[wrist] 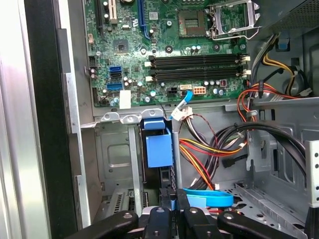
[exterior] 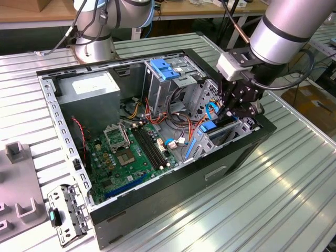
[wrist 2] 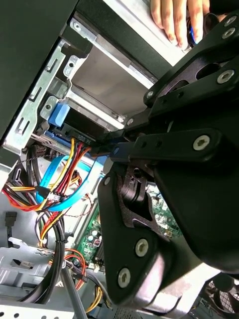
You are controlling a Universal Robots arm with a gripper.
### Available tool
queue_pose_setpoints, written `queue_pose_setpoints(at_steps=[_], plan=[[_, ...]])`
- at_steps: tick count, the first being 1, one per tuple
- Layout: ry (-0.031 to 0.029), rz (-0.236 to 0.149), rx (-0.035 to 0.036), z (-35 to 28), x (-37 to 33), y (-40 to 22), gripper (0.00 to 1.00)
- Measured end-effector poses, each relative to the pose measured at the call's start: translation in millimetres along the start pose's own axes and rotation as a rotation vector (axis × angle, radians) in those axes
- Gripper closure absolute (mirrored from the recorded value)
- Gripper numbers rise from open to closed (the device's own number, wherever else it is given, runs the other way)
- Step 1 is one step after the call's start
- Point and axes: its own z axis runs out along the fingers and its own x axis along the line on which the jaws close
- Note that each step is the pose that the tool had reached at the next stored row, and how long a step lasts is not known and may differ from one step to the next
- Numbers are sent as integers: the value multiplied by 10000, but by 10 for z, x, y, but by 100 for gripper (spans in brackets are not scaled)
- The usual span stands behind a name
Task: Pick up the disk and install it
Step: 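Insert the second disk wire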
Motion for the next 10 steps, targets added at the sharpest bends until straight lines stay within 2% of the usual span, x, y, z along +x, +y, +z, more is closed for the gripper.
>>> queue_pose_setpoints(at_steps=[4, 10], plan=[[-37, 1, -4, 21, 5, 0, 84], [-44, 2, -5, 47, 12, 1, 84]])
